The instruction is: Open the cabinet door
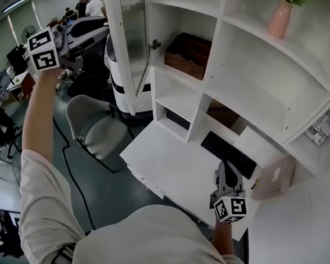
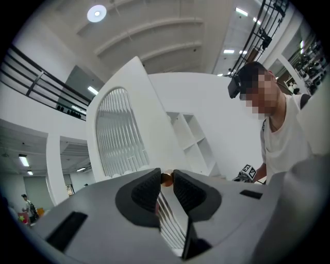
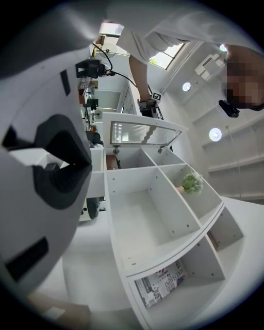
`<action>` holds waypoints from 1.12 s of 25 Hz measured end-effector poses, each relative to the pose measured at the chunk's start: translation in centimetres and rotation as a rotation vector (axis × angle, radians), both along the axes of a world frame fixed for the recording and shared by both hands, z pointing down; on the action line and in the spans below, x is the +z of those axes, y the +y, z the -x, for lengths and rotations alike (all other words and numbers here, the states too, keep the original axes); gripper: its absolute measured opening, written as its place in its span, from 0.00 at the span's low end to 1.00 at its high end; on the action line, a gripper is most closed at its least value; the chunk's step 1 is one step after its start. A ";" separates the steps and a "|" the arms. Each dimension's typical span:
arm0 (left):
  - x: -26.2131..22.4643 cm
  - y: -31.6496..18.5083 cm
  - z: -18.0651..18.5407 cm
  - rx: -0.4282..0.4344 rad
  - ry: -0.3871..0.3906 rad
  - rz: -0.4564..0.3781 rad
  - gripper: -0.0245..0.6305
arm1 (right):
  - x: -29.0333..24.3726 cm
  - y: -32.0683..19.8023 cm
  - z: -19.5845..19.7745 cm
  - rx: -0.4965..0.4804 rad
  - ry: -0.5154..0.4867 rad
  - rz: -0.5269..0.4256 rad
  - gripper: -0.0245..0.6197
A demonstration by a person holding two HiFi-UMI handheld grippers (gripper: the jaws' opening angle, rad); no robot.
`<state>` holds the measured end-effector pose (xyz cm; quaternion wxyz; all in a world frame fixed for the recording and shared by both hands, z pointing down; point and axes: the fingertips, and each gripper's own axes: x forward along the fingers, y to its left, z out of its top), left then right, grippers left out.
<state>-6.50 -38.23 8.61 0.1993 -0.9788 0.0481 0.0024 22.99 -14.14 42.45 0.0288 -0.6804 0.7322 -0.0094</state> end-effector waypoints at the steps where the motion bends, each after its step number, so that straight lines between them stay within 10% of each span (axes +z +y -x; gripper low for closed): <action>1: 0.0 -0.2 0.3 0.012 0.003 0.012 0.15 | 0.0 -0.1 0.0 -0.001 0.001 0.001 0.05; 28: 0.1 -5.6 8.3 0.067 0.064 0.140 0.18 | 0.7 -3.1 1.5 -0.017 0.026 0.044 0.05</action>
